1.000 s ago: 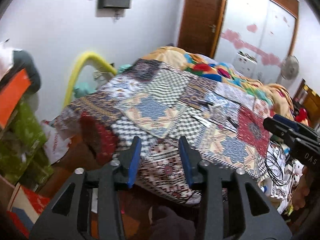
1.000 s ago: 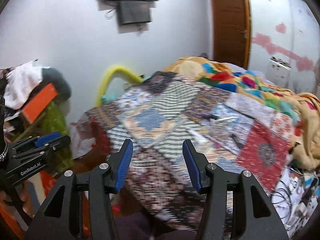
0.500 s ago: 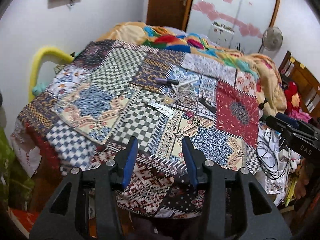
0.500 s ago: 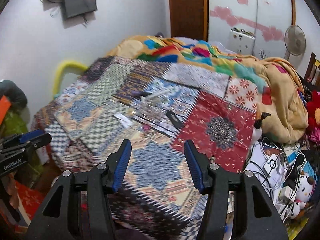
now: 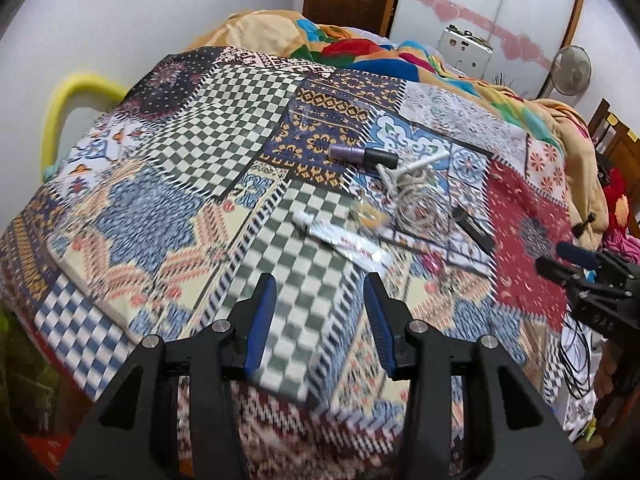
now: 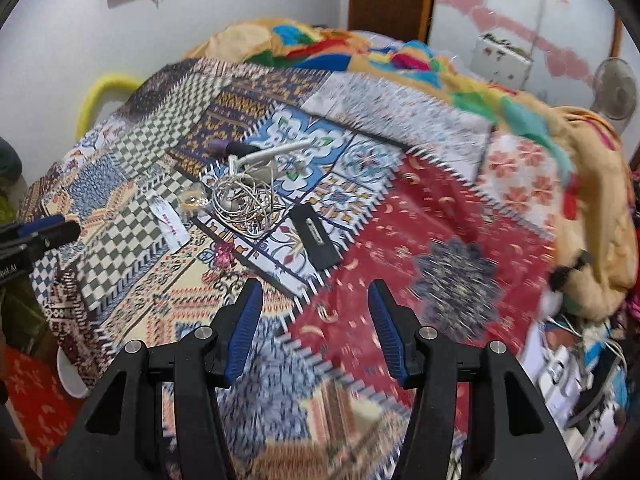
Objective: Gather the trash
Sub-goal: 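Grasp the black flat item with the right tool while the left tool grasps the white tube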
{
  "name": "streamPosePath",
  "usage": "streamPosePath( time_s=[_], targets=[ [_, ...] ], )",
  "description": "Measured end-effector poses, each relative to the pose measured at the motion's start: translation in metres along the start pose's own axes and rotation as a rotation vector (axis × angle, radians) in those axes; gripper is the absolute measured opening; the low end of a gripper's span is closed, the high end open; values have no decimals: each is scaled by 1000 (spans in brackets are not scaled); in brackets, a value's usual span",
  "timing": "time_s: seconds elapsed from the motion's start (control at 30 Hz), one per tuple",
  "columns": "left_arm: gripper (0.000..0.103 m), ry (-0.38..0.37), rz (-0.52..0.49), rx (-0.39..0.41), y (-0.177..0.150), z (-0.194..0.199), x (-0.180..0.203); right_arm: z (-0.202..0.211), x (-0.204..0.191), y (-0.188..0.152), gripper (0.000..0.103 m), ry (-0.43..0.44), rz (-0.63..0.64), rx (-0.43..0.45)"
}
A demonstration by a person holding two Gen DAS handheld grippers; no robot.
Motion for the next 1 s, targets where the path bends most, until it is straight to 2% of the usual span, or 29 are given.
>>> streamPosePath(
  time_s=[0.1,0.2,0.43,0.53,0.67,0.73,0.8,0.87,0.93,1.0],
  targets=[
    [45,-23,21,-10,11,-27,-4,-29,2,6,51,-6,29,-26],
    [44,-14,21,-19,18,-47,-9,-55,7,12,51,-26,50,-49],
    [44,-37,20,-26,22,-83,-10,-83,5,18,51,3,93,-54],
    [35,-44,13,-36,25,-96,-8,-90,3,20,51,-9,112,-55],
    [25,-69,67,-54,26,-110,-12,-96,2,26,51,-14,121,-34],
    [21,-74,96,-38,28,-111,-13,-96,1,26,46,2,113,-26],
    [16,-73,126,-29,28,-112,-14,-96,-3,26,30,53,99,-30],
    [12,-77,146,-23,29,-112,-14,-96,-5,26,24,44,96,-31],
    [11,-81,150,-27,28,-110,-13,-97,-7,26,24,33,91,-41],
    [11,-67,136,-17,27,-103,-11,-95,-8,25,24,57,64,-57]
  ],
)
Point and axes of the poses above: each gripper's, at about its wrist camera, not at the fingertips, and z roughly against the way its jaws point, x to its right, y to its top, the point moved 9 cm from there along -z, roughly the way its jaws point, and after that the axes turned 2 degrees about -z, right-handed, at the moved point
